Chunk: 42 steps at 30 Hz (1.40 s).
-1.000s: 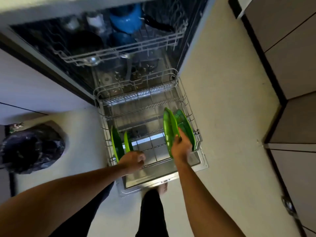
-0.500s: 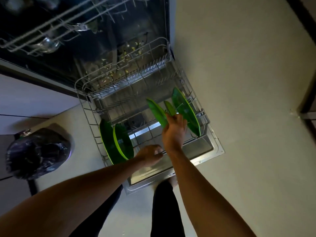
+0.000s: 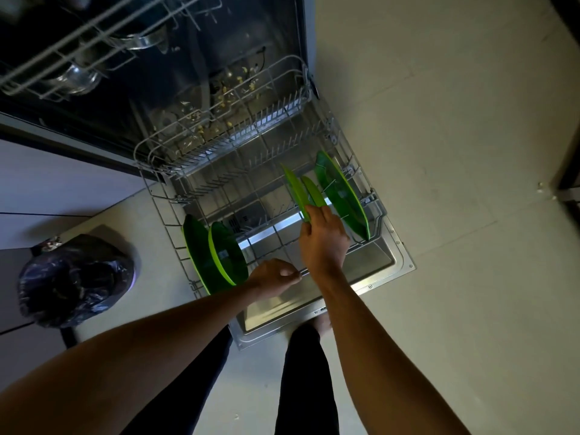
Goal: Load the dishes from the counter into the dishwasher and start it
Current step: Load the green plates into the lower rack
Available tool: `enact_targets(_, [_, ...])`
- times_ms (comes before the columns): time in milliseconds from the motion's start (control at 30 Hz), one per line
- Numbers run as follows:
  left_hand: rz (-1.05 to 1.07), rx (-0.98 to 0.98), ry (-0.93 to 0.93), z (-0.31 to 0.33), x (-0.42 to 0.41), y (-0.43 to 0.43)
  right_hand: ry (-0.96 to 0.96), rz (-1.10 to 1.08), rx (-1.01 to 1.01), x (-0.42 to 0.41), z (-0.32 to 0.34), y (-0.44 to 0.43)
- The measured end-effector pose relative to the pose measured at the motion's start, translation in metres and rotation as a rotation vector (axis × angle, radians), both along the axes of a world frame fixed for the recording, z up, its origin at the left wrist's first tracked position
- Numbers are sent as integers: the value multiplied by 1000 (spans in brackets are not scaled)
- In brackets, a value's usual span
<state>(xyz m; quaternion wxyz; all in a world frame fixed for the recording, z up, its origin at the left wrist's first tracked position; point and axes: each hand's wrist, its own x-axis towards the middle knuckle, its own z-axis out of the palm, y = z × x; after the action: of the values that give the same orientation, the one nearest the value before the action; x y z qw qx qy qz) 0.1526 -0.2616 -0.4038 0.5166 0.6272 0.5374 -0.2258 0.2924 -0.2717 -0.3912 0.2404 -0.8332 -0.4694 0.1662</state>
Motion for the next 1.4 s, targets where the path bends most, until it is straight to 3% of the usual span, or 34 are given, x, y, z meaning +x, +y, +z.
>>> enact_targets(167, [-5,-12,-22,0,-4,2,-6,71,-88,1,-10,8])
enact_targets(500, [66,-44,-20,-2,-6,4,-74,178,-473,-4,-14,19])
enact_targets(700, [82,-64,-26,-1,-11,4,-59,149,-515,-7,-17,26])
enact_targets(1067, [103,96,-37,22,-31,11,34,55,-429,-2,6,8])
enact_targets(1167, [298,151,-70,36,-46,18,97,32,-423,-4,21,-3])
enact_targets(1333, [410,179,-115,66,-87,18,469,-93,-582,-28,41,-28])
enact_targets(1400, [452,180,-122,81,-112,15,510,-94,-628,-47,53,-39])
